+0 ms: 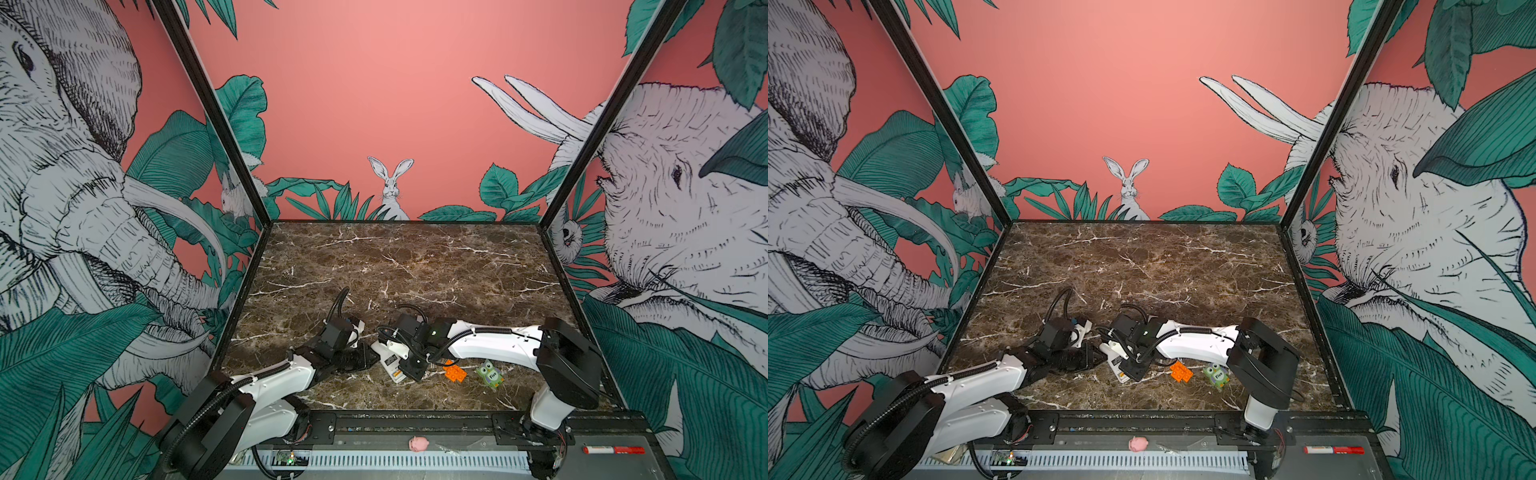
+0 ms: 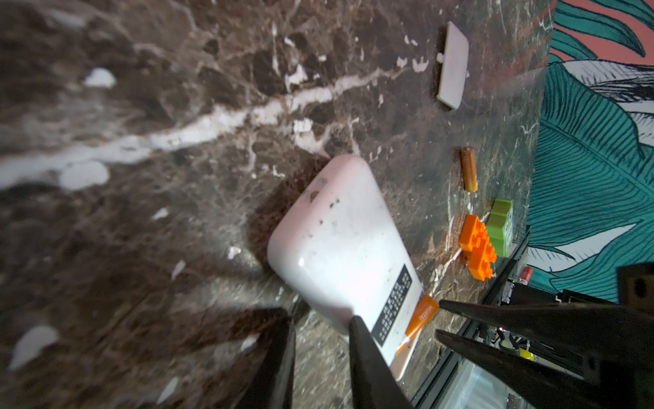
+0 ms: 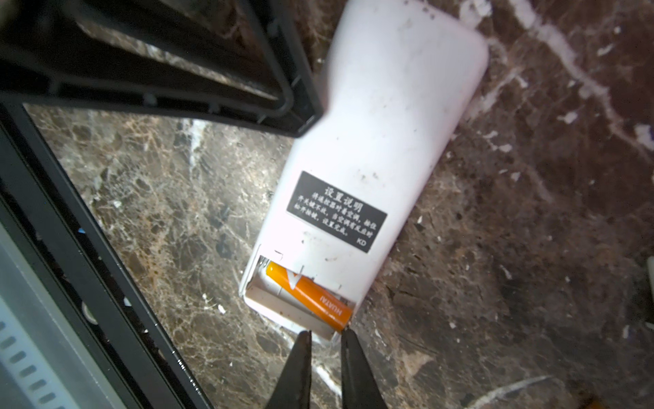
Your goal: Load the batteries into the remote control
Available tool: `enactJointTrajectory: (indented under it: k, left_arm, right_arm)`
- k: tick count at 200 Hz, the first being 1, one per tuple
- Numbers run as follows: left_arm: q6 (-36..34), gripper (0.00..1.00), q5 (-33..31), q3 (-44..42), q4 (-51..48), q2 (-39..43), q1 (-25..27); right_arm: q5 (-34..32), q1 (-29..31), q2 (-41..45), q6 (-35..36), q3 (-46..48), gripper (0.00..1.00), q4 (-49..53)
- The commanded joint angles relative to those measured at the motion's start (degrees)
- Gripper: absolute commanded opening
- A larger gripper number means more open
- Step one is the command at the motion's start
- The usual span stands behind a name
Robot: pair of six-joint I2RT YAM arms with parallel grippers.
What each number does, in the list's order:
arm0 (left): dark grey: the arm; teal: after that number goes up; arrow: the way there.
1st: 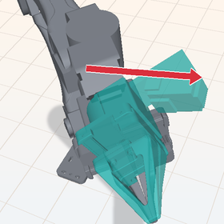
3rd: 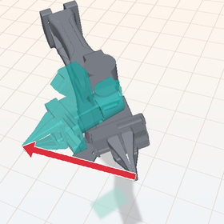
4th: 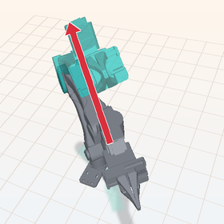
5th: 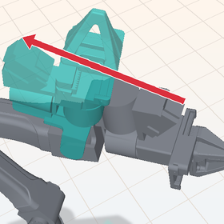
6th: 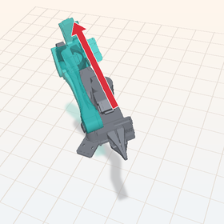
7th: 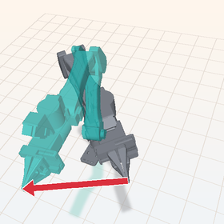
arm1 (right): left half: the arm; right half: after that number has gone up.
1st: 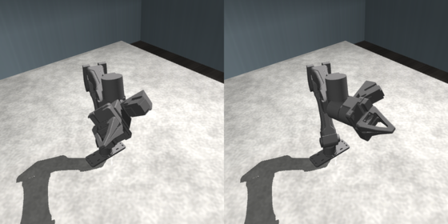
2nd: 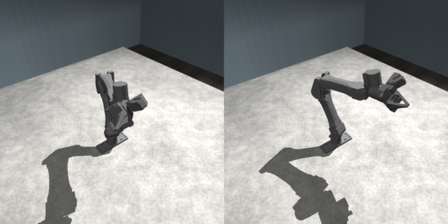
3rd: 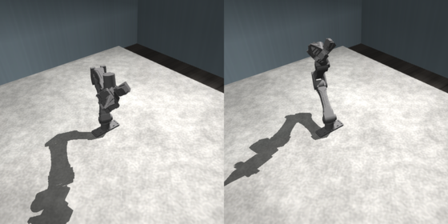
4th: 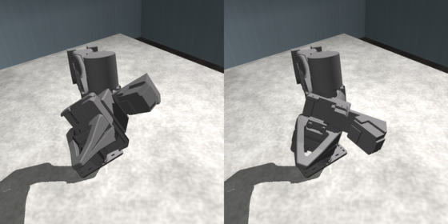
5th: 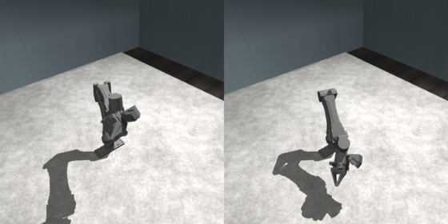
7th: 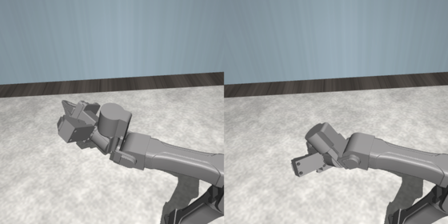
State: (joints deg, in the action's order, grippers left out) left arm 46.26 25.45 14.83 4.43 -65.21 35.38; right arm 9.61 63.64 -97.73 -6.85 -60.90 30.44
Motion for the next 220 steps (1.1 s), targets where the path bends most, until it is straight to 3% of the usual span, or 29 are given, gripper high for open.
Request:
enactJointTrajectory:
  k: [1, 69, 220]
  left_arm:
    - [-0.5, 0.29, -0.9, -1.0, -1.4, -0.1, 0.2]
    - [-0.3, 0.29, -0.9, -1.3, -1.4, 0.2, 0.2]
    - [0.3, 0.29, -0.5, -2.1, -0.3, -0.1, 0.2]
  right_arm:
    - [-1.0, 0.1, -0.8, -0.6, -1.9, 0.17, 0.0]
    - [-1.0, 0.1, -0.8, -1.4, -1.9, 0.20, -1.0]
    - [0.2, 0.4, -3.2, -1.8, -1.7, 0.14, -1.0]
